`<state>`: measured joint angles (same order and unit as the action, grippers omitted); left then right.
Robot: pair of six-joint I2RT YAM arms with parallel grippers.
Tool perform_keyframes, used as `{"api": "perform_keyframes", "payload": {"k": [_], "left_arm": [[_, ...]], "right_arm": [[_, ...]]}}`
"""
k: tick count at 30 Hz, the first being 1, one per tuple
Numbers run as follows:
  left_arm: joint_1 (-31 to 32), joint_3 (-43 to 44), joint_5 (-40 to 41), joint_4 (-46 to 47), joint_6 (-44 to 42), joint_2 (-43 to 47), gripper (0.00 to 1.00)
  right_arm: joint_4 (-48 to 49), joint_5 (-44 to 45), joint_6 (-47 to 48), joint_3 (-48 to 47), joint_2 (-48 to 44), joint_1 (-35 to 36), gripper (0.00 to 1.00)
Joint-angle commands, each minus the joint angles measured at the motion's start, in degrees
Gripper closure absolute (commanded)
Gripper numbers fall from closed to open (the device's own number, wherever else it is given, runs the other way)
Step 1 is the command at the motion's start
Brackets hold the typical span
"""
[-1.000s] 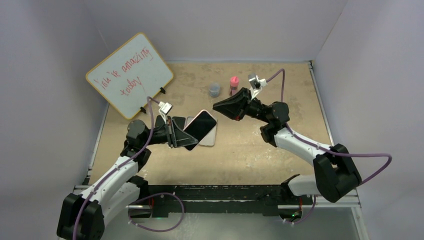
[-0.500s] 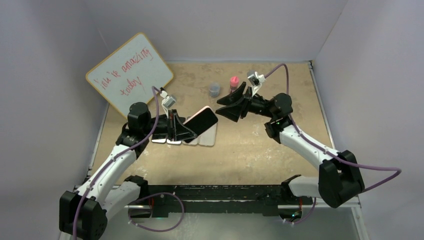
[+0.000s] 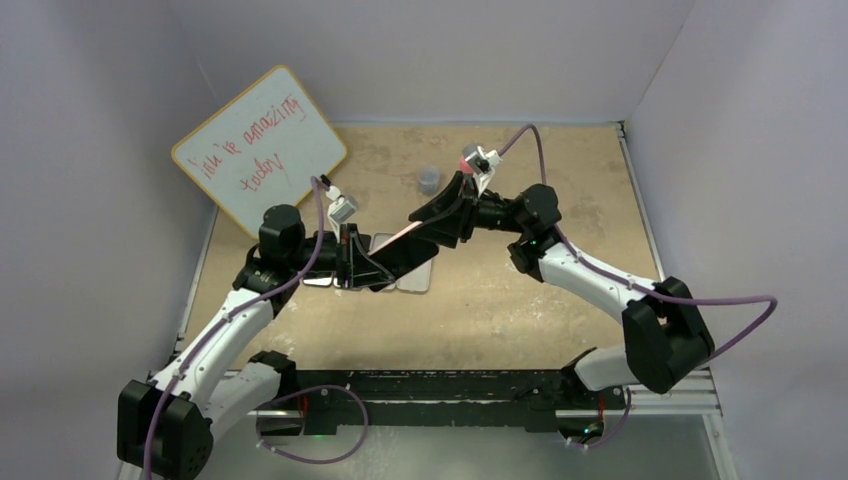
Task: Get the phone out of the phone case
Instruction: Remove the phone case from the phone.
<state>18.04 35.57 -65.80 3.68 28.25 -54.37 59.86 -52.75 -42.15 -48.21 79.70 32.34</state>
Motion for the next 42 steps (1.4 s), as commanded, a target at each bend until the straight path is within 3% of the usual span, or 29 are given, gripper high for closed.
{"api": "perform_keyframes", "payload": {"k": [1, 12, 17, 21, 23, 30, 34, 42], "left_arm": [[0.3, 2.9, -2.7, 3.6, -2.3, 1.9, 1.0], [0.9, 3.2, -3.2, 1.7, -7.3, 4.3, 1.0], [2.2, 5.3, 1.9, -8.5, -18.8, 6.7, 1.0], [3.3, 5.2, 6.6, -10.4, -25.2, 7.4, 1.0], [3.8, 5.2, 6.4, -9.6, -26.3, 6.7, 1.0], [5.2, 5.8, 6.9, -8.2, -31.4, 8.3, 1.0], [5.5, 5.6, 7.7, -2.7, -31.0, 11.2, 1.0], [5.5, 7.3, 6.7, 0.9, -27.4, 9.9, 1.0]], "right_arm": [[6.5, -1.4, -4.3, -2.4, 0.8, 0.1, 0.53], [11.5, -3.9, -12.4, -2.7, 3.5, 0.1, 0.91], [26.3, -7.4, -28.0, -2.9, 7.5, 0.1, 0.99], [44.9, -7.8, -44.8, -4.6, 12.8, 0.0, 1.0], [49.0, -7.1, -50.2, -6.0, 15.7, 0.0, 1.0], [48.8, -7.7, -51.4, -7.1, 16.1, 0.0, 1.0], [48.6, -8.1, -51.9, -7.0, 17.1, 0.1, 1.0], [35.8, -10.0, -37.5, -3.7, 12.5, -0.8, 1.0]]}}
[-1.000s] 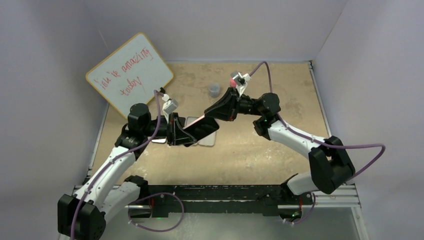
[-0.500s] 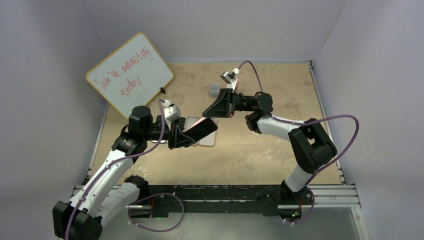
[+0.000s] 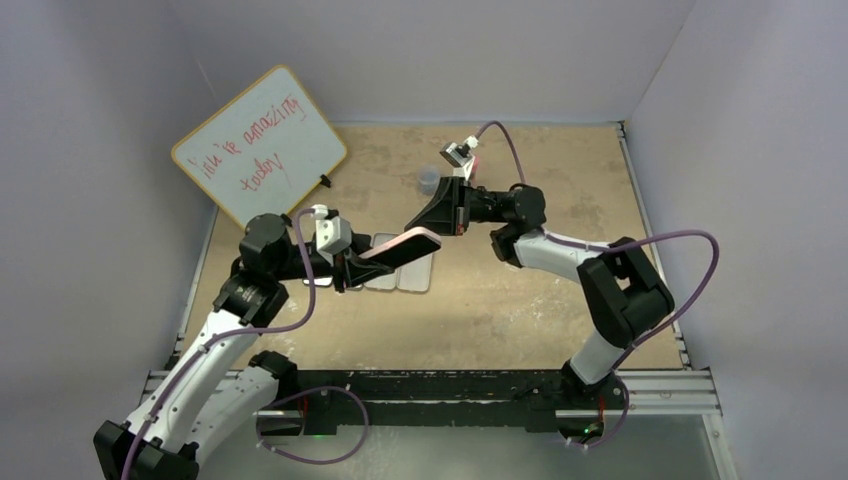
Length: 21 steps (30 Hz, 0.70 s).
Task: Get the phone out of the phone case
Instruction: Remove the phone case from the phone.
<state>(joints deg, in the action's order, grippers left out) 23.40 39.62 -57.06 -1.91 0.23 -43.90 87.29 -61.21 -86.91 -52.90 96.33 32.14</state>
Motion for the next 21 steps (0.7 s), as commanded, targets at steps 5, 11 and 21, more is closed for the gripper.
{"api": "perform_keyframes", "payload": {"k": [5, 11, 21], "left_arm": [[0.1, -0.5, -2.1, 8.5, 4.2, 0.9, 1.0], [0.1, -2.7, -1.9, 9.9, 4.9, 1.3, 1.0], [0.1, -1.8, -1.5, 6.8, 4.3, -2.2, 1.0]], "right_arm": [[17.4, -0.3, 1.5, 3.8, -5.5, -6.7, 0.8], [20.7, 0.9, 1.0, 4.0, -7.4, -7.2, 0.57], [21.2, -0.2, 0.8, 3.7, -11.2, -6.5, 0.47]]}}
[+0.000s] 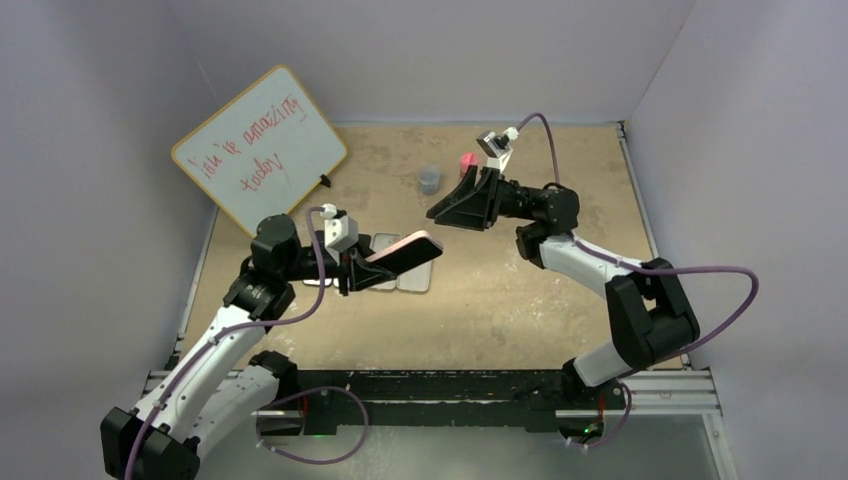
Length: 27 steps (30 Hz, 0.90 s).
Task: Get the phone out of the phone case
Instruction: Remove the phone case from the phone.
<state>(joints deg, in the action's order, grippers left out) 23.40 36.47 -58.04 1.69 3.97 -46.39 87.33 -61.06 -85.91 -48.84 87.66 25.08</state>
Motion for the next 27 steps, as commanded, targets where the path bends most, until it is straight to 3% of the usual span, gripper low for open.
{"api": "perform_keyframes", "payload": {"k": [1, 8, 12, 20, 23, 27], "left_arm": [[0.1, 1.3, -0.4, 3.3, 0.8, 0.2, 1.0], [0.1, 1.3, -2.5, 6.2, 3.5, -1.4, 1.0], [0.1, 1.3, -3.0, 6.8, 4.1, -1.5, 1.0], [0.1, 1.3, -3.4, 6.8, 3.3, -1.5, 1.0], [0.1, 1.6, -3.1, 5.3, 1.0, -1.2, 1.0], [0.2, 1.6, -1.0, 5.0, -2.7, 1.8, 1.0]], "right_arm": [[21.1, -0.6, -0.2, -0.5, -2.6, 1.0, 0.46], [20.1, -1.4, 1.0, -2.0, -1.1, 4.8, 0.49], [18.3, -1.9, 2.4, -3.1, -0.6, 6.4, 0.55], [15.5, -1.7, 3.1, -3.5, -0.2, 6.8, 0.76], [16.0, -1.9, 1.5, -3.9, 0.5, 6.9, 0.87], [16.9, -2.0, -1.1, -4.0, 1.6, 7.0, 0.95]]}}
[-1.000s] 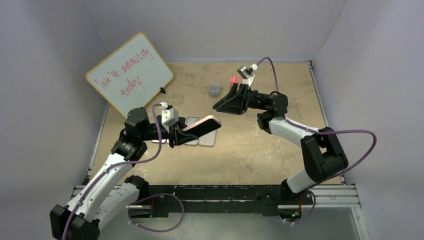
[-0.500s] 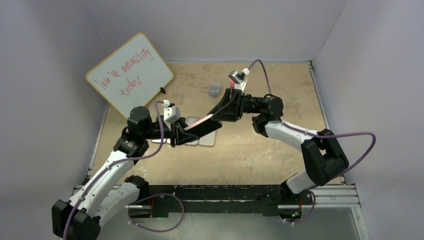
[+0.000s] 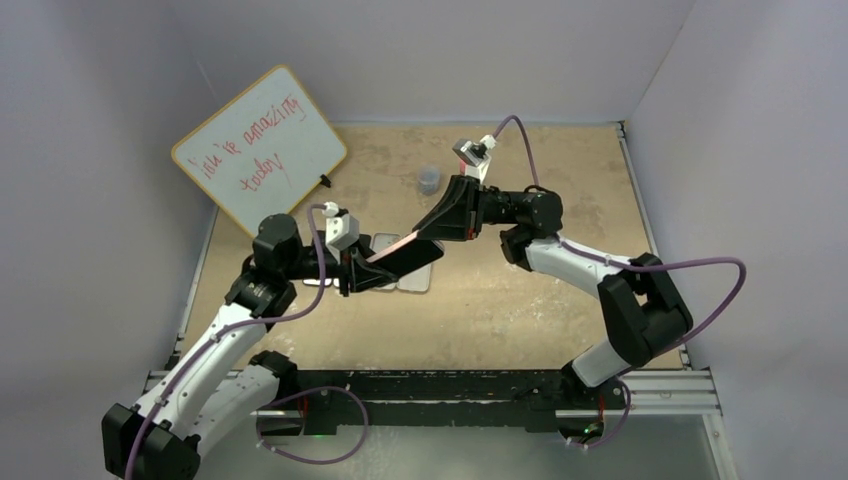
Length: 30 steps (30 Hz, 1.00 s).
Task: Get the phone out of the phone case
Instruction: Remove the phone case from the phone.
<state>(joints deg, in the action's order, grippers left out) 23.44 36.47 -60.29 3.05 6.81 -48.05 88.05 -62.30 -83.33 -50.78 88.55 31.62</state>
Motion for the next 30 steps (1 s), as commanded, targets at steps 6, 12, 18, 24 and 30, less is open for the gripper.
{"api": "perform_keyframes", "payload": {"k": [6, 12, 18, 24, 30], "left_arm": [[0.7, 3.3, 4.3, 1.7, -13.4, 4.5, 1.0], [3.8, 5.4, 9.8, -2.9, -23.0, 4.6, 1.0], [5.1, 6.7, 10.5, -0.9, -25.1, 7.0, 1.0], [5.3, 6.6, 10.8, 1.7, -23.9, 9.0, 1.0], [5.3, 4.1, 11.2, 7.3, -17.4, 9.9, 1.0]], "right_arm": [[20.8, -0.8, -9.2, -2.4, 2.6, 0.8, 1.0], [20.7, -1.4, -10.4, -3.6, 1.7, 1.2, 1.0], [20.7, -0.8, -12.0, -3.5, 3.4, 1.2, 1.0], [14.2, -1.5, -5.9, -2.1, 2.5, 1.3, 1.0], [-18.6, -2.4, 24.4, -1.2, -4.7, 2.2, 1.0]]}}
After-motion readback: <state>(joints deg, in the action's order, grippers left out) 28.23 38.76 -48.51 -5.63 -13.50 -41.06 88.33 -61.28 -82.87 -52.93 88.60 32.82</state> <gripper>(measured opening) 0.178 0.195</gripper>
